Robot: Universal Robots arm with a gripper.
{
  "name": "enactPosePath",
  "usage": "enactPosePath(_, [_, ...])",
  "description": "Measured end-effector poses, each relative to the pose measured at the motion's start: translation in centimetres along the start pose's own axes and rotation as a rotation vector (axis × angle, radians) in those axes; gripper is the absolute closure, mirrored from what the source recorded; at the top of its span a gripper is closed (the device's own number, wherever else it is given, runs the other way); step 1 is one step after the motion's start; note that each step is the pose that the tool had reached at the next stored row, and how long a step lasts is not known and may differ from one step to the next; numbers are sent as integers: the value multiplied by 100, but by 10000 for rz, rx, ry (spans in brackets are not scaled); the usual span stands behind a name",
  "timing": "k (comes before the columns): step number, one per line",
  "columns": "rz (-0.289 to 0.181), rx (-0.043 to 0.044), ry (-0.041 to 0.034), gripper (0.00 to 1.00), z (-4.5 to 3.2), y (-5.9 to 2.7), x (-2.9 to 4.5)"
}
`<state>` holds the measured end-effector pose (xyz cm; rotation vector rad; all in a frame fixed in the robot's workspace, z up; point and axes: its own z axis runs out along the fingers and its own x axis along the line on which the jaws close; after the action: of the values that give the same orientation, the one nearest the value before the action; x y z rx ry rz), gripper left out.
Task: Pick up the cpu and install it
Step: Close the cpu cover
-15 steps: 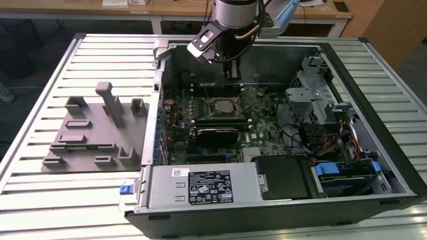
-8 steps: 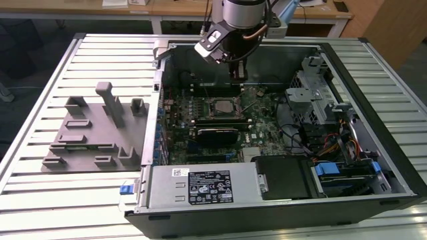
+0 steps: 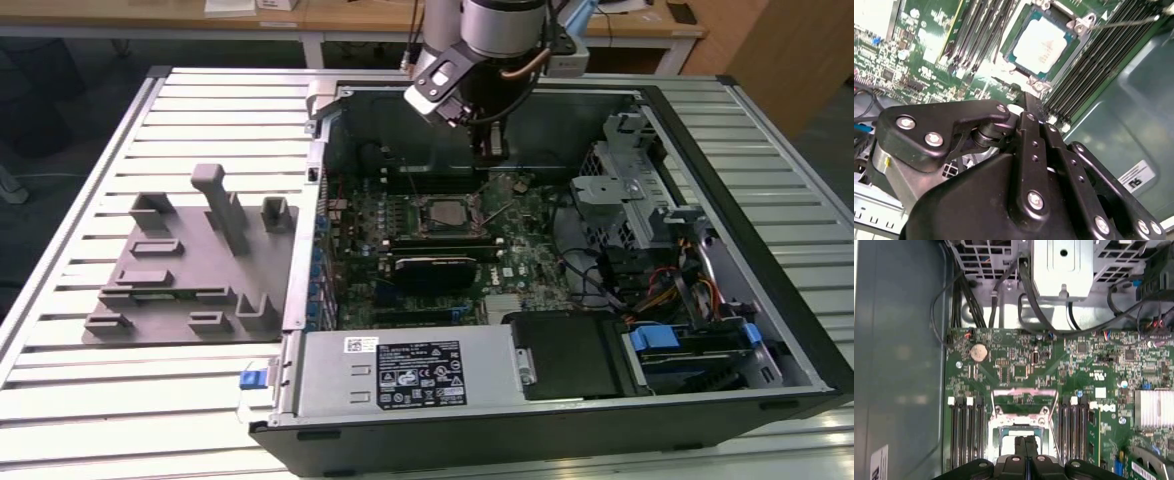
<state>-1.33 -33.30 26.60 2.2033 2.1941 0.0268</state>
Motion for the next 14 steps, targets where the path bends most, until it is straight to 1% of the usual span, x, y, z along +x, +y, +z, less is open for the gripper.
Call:
enactPosePath(2, [-1,0,0,89,1,38,0])
enactPosePath(5, [0,0,0,89,4,122,0])
enactPosePath(9, [0,1,-2,89,6,195,1])
enactPosePath(14, [0,0,0,89,11,312,2])
